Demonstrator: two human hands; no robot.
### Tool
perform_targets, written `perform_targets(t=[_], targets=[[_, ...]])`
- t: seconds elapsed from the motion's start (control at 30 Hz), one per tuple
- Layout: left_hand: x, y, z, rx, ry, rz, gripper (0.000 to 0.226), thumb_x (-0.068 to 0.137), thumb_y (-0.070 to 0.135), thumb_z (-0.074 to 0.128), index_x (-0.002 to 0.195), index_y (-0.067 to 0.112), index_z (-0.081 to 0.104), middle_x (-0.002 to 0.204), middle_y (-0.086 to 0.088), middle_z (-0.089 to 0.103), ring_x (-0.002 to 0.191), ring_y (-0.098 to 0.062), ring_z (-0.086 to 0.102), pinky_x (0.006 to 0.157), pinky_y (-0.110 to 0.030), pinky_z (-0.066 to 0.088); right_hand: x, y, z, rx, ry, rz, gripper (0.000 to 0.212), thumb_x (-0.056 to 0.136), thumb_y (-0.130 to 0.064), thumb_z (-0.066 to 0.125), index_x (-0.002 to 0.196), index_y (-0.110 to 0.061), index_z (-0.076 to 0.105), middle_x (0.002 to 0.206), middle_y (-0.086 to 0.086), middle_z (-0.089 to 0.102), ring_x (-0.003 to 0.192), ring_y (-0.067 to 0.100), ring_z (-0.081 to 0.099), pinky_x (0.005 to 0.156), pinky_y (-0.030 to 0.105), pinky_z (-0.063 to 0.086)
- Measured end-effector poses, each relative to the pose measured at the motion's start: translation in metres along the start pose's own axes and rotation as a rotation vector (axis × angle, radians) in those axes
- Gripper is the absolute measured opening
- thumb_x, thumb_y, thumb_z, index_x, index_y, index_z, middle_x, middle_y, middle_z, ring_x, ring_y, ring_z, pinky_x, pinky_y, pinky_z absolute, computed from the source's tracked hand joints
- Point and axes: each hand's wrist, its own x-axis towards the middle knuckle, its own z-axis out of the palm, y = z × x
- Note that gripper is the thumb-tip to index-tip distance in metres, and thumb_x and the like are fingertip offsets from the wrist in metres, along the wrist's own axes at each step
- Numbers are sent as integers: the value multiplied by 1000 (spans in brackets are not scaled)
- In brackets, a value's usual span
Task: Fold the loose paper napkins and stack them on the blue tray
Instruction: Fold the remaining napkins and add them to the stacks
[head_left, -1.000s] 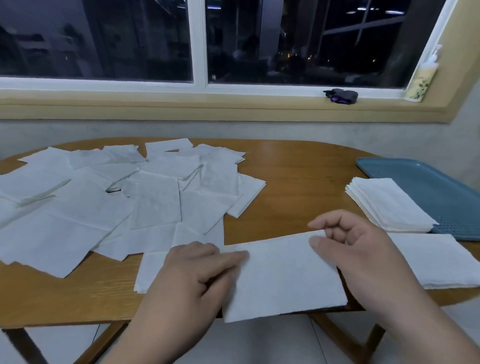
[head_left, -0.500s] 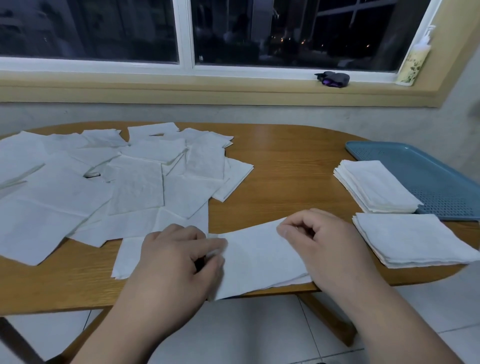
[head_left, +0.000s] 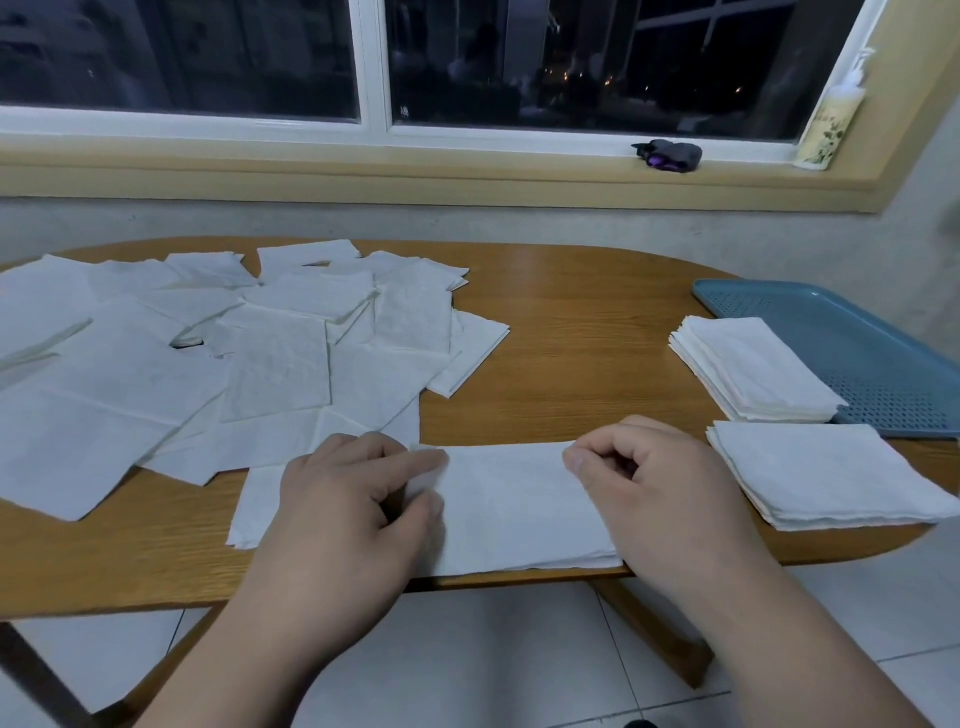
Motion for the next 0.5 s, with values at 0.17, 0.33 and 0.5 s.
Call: perform_targets(t=[0.17,0.33,0.5], targets=[[1,-1,-1,-76,19,-51,26,85,25,68,106,42,71,100,29,58,108,8,45,89,-13,32,-4,-4,-1,16,36,-15,22,88,-27,70,66,-30,70,76,-18,60,76,3,56,61,13,41],[1,-3,2,71,-22,-18,27,83,42,58,105,42,73,89,26,59,104,6,44,92,-29,30,-5,2,5,-93,-21,-1,24,90,-31,66,66,-26,67,79,-16,58,82,5,53,61,18,38],[0,-4,7,191,-24,-6,45,74,56,38,101,43,73,86,28,53,94,1,42,89,-26,18,-6,3,7,-263,-65,-57,29,94,-36,58,65,-31,58,76,-13,57,89,3,48,71,21,41]])
